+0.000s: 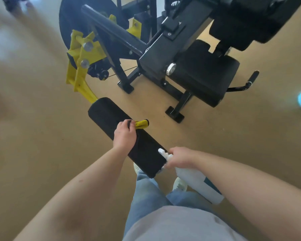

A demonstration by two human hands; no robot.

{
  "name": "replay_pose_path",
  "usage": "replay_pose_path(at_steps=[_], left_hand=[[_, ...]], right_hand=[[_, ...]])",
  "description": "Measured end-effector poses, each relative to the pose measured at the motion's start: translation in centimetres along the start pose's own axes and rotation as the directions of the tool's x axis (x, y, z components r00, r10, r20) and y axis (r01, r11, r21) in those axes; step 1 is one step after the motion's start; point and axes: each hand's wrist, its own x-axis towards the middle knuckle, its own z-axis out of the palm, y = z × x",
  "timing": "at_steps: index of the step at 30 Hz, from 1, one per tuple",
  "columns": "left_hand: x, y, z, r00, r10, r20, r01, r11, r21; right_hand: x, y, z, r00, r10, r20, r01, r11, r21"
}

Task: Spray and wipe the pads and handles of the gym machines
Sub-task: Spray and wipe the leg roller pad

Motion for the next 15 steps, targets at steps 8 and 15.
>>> replay_pose_path(at_steps=[8,15], left_hand=[[-4.6,1.2,4.9,0.933,0.233,0.273,-0.293,0.934,0.203],[-9.4,-1.7,10.9,0.714,0.404,0.572,-0.697,0.494,0.520]], right_hand=[[-0.6,4.0,0.3,0.993,0.065,-0.095,-0.054,0.993,0.109],[0.1,6.0,0.0,0.970,0.173,-0.173,-0.137,0.970,0.201]])
